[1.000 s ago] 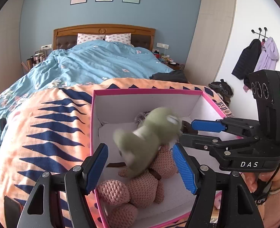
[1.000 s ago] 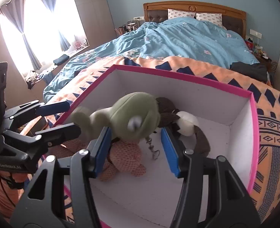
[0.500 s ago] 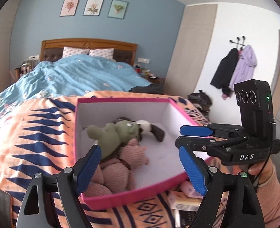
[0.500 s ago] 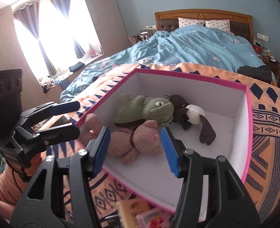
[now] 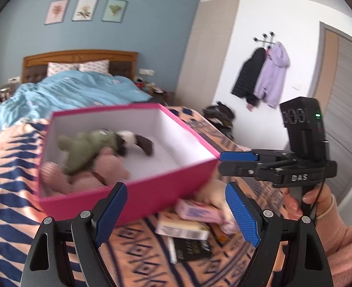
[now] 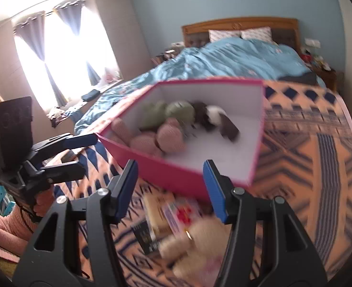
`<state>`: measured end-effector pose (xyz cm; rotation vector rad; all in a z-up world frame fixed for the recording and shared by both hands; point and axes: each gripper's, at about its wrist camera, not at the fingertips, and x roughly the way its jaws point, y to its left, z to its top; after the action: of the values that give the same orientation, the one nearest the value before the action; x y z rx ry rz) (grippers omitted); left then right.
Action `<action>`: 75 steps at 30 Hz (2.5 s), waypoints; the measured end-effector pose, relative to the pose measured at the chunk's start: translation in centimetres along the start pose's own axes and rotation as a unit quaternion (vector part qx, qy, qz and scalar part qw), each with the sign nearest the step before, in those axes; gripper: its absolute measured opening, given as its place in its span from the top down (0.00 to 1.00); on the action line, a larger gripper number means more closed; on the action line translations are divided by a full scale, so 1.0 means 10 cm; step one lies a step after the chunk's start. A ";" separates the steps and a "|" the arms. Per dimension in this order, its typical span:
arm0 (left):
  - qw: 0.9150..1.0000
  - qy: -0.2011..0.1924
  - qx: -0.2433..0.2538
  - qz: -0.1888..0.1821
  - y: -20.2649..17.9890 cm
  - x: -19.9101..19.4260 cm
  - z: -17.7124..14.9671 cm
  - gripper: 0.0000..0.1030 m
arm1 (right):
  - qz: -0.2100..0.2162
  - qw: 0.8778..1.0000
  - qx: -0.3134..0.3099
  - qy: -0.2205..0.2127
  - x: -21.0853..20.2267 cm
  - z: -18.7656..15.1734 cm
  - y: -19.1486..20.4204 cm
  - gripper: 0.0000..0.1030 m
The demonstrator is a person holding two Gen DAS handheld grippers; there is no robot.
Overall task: Organize objects
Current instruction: 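Grasp the cream fluffy dog plush with the right gripper, then carry the cream dog over the box and release it inside with the right gripper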
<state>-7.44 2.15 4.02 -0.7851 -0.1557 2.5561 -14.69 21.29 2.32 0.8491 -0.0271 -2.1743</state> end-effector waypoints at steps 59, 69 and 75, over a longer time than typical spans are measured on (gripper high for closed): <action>0.987 0.067 0.048 -0.138 -0.69 0.40 0.08 0.57 | 0.046 0.995 0.079 -0.045 -0.50 -0.40 -0.20 0.63; 0.993 0.030 0.068 -0.092 -0.60 0.30 0.41 0.57 | 0.056 0.996 0.035 -0.066 -0.46 0.04 -0.11 0.63; 0.995 0.023 0.070 -0.066 -0.43 0.38 0.62 0.57 | 0.060 0.996 0.021 -0.069 -0.31 0.31 -0.14 0.63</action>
<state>-11.95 7.90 8.34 -0.7547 -0.0128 2.3926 -15.95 23.56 6.08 0.7009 -0.1892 -2.1221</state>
